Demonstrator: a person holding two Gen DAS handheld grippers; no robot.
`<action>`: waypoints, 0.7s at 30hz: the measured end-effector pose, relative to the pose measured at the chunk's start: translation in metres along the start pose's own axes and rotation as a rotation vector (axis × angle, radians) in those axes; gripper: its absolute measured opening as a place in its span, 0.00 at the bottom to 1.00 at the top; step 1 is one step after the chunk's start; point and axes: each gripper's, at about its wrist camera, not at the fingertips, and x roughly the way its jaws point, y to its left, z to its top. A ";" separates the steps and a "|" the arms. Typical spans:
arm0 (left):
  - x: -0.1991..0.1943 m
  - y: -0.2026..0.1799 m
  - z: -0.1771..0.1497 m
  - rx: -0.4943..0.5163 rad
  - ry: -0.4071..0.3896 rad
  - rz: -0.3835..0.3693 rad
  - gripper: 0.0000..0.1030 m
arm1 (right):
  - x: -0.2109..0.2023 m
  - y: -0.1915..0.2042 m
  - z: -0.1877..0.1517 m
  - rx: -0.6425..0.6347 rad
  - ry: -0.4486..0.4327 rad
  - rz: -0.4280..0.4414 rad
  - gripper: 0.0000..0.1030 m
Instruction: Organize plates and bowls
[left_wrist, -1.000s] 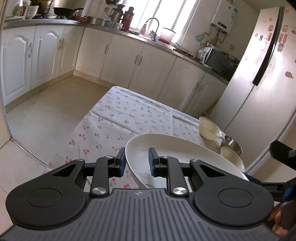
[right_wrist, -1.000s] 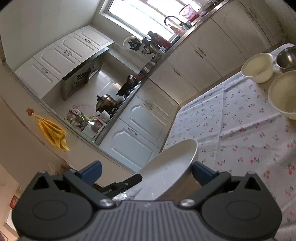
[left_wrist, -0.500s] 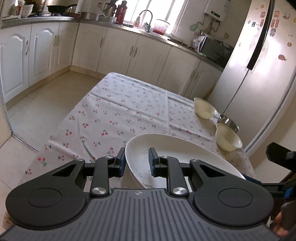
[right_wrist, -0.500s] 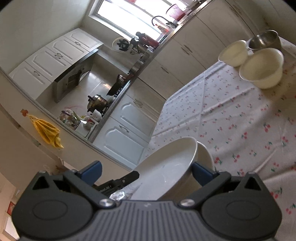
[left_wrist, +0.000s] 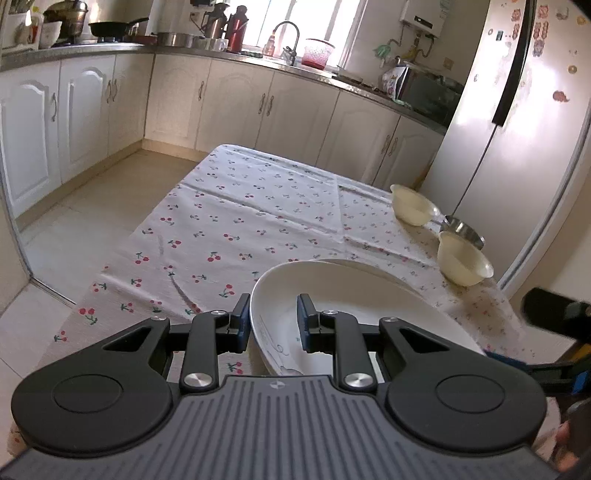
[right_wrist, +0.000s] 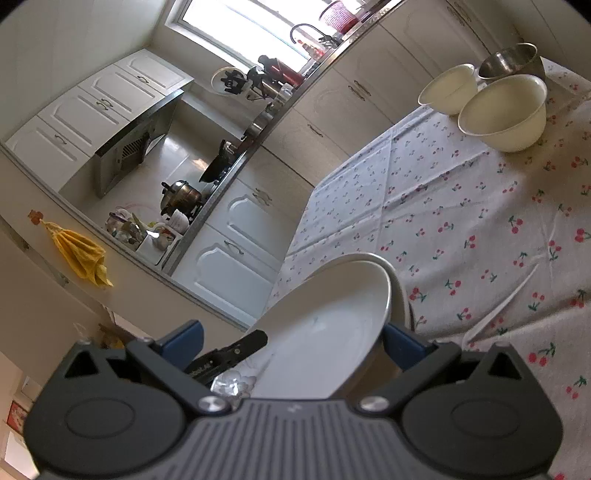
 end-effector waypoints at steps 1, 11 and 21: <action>0.000 0.000 -0.001 0.005 -0.005 -0.001 0.23 | -0.001 0.000 0.000 0.001 -0.001 -0.001 1.00; -0.001 -0.007 -0.010 0.069 -0.008 0.030 0.25 | -0.004 0.002 -0.002 -0.006 -0.028 -0.038 1.00; -0.018 0.001 -0.006 0.051 -0.045 0.017 0.44 | -0.013 -0.001 0.002 -0.019 -0.081 -0.057 1.00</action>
